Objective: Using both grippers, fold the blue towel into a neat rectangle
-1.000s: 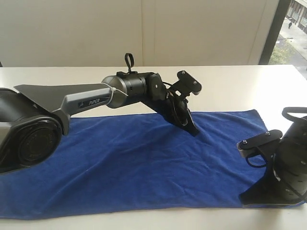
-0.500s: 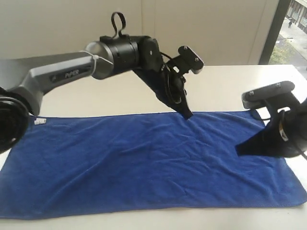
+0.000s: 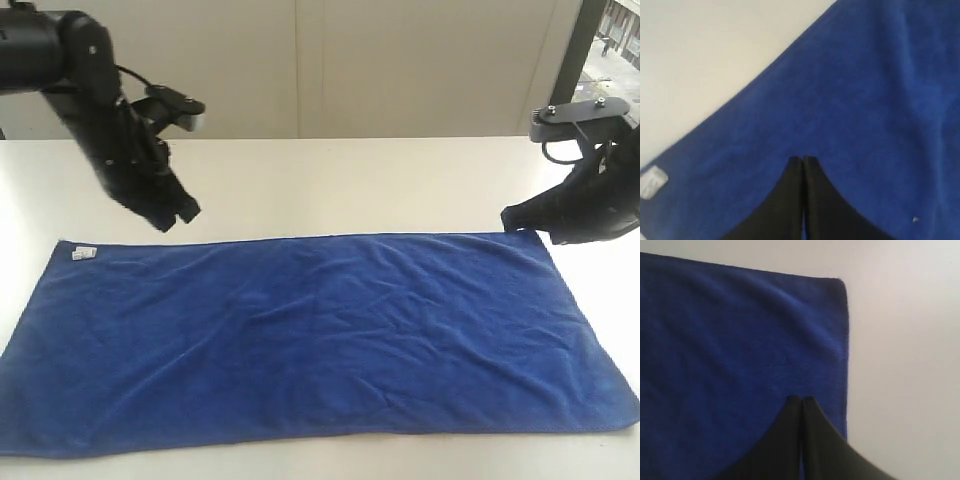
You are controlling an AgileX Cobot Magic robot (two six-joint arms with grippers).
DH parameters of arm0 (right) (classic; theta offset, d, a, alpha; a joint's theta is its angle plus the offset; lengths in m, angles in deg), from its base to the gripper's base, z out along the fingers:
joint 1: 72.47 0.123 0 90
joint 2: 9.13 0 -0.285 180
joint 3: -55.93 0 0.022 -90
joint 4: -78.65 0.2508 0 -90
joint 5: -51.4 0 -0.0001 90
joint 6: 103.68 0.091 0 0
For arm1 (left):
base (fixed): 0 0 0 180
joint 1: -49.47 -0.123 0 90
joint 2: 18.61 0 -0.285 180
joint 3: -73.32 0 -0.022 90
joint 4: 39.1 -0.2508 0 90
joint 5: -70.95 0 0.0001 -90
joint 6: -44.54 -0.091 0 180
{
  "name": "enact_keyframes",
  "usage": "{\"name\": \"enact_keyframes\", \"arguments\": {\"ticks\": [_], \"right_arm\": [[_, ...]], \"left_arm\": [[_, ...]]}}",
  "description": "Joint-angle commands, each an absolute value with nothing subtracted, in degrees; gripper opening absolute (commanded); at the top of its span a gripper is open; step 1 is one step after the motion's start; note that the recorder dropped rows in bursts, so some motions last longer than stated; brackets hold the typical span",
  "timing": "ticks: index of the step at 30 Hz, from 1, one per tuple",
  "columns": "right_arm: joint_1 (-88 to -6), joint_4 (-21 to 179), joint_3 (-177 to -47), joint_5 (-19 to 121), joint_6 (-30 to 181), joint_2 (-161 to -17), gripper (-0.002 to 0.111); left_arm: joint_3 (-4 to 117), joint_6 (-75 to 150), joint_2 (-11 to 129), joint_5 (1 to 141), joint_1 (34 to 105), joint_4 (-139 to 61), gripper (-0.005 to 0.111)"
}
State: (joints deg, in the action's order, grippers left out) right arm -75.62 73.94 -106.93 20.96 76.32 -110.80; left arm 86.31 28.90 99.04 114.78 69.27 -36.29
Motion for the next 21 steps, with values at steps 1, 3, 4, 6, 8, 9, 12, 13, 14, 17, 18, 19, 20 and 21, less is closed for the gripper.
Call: {"name": "enact_keyframes", "arguments": {"ticks": [1,3,4,6,8,9,12,13,14,17,18,19,20,21], "right_arm": [[-78.74,87.13,-111.00,16.32,61.36,-116.87,0.000],[-78.88,86.92,-112.10,15.76,61.23,-119.28,0.000],[-78.88,86.92,-112.40,15.76,61.00,-120.31,0.000],[-78.88,86.78,-112.66,15.76,61.00,-121.64,0.000],[-78.88,86.42,-112.66,15.76,61.00,-122.46,0.000],[-78.88,86.23,-112.66,15.87,61.00,-122.89,0.000],[-78.88,85.66,-112.66,15.87,61.00,-123.56,0.000],[-78.88,85.67,-112.66,15.77,61.00,-123.81,0.000],[-78.88,85.67,-112.66,15.77,61.00,-123.94,0.000],[-78.88,84.53,-112.66,15.40,61.21,-124.75,0.000],[-78.88,84.42,-112.52,15.40,61.49,-125.07,0.000],[-78.88,84.29,-112.13,15.40,61.49,-125.53,0.000],[-78.88,84.29,-112.00,15.40,61.49,-125.82,0.000],[-78.88,84.29,-111.75,15.50,61.49,-126.16,0.000]], "left_arm": [[73.98,32.93,93.17,108.69,65.24,-35.94,0.000],[68.52,34.24,91.75,105.36,63.79,-36.21,0.000],[66.43,34.53,91.40,103.68,63.31,-36.20,0.000],[61.83,35.45,91.14,99.47,62.71,-36.20,0.000],[58.62,35.81,91.14,95.79,62.63,-36.20,0.000],[57.25,36.03,91.26,93.75,62.63,-36.20,0.000],[55.00,37.23,91.60,90.02,62.63,-36.20,0.000],[54.62,37.23,91.60,89.26,62.63,-36.20,0.000],[54.29,37.23,91.60,88.48,62.63,-36.20,0.000],[53.92,37.23,91.60,87.07,62.63,-36.20,0.000],[53.92,37.23,91.84,86.81,62.63,-36.20,0.000],[53.92,37.23,91.98,86.53,62.63,-36.20,0.000],[53.92,37.23,92.47,86.40,62.63,-36.20,0.000],[53.92,37.23,92.76,86.18,62.63,-36.32,0.000]]}}
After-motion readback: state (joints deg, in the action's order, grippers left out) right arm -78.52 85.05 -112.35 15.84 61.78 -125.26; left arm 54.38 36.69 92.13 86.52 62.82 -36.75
